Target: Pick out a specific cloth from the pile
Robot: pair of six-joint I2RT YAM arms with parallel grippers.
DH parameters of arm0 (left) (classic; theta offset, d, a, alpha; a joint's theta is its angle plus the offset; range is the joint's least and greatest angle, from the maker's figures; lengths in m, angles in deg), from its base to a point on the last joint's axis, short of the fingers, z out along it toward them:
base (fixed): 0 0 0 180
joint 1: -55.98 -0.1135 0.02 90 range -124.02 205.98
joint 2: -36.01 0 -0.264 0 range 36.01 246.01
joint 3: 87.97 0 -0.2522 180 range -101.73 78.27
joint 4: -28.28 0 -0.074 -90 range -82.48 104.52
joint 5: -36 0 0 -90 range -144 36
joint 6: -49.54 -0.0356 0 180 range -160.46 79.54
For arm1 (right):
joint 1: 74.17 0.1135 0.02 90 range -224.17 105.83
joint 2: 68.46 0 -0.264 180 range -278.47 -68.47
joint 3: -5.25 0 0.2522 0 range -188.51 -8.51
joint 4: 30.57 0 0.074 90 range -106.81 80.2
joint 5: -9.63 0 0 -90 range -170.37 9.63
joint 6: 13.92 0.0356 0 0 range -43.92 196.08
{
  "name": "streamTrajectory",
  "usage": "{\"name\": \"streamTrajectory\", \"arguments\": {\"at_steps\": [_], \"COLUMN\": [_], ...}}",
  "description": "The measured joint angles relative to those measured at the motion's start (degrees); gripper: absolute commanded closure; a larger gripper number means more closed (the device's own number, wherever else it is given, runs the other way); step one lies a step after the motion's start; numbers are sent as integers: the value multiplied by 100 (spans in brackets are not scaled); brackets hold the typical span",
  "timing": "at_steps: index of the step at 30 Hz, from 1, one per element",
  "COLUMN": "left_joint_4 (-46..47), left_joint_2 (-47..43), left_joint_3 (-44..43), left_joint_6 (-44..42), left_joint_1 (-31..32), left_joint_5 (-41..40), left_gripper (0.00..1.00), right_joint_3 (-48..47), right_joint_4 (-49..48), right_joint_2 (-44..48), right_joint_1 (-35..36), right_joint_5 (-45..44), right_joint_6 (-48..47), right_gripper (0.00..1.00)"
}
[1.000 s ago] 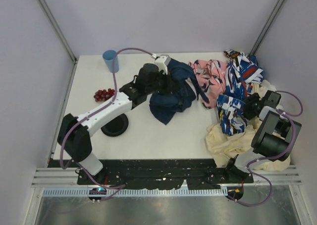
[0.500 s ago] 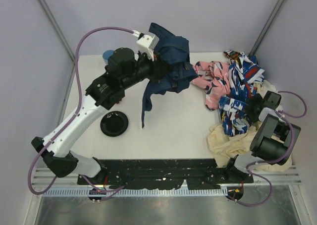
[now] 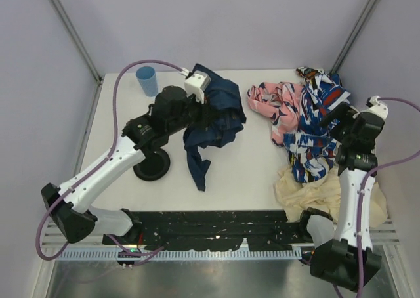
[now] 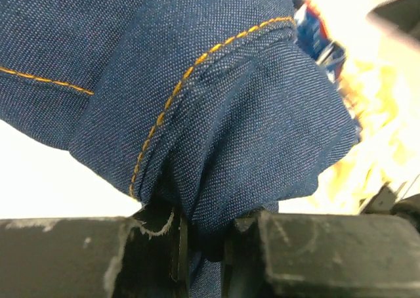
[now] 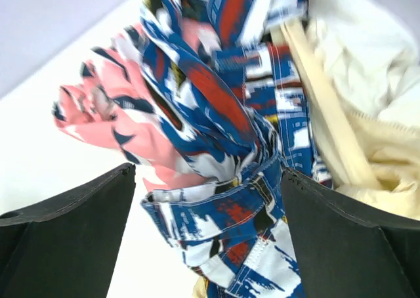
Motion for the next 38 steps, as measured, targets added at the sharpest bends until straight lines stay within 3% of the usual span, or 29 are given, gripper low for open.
{"name": "streamTrajectory", "arguments": {"at_steps": [4,6,12,17,18,19,25,31,38], "left_joint_4": [24,96,498,577,579,573,227,-511,-861], "left_joint_2": [120,208,179,-535,-702,-859,-1582,-2505,-3759], "left_joint_3": [813,1316,2894,3635,3709,3762,3650,2975,3062], "left_joint_6": [214,380,866,1001,1005,1010,1010,1047,1322], "left_joint_1": [0,0,98,612,695,765,857,857,857], "left_joint_5": [-240,-282,-120,-107,-83,-59,-341,-1403,-2238], "left_gripper": [94,80,63,46,32,1,0,0,0], "right_joint_3": [-192,-109,459,804,835,848,850,850,859], "right_joint_4": [254,369,595,767,804,837,839,833,778], "right_joint_2": [855,1202,1615,1641,1665,1687,1816,1974,2063], "right_joint_1": [85,92,96,96,96,96,96,96,96], "right_joint_5": [9,131,621,741,739,739,737,713,680], "right_joint_6": [-164,-190,-199,-177,-173,-166,-153,-133,-68], "right_gripper": [5,5,5,5,5,5,5,5,5]}}
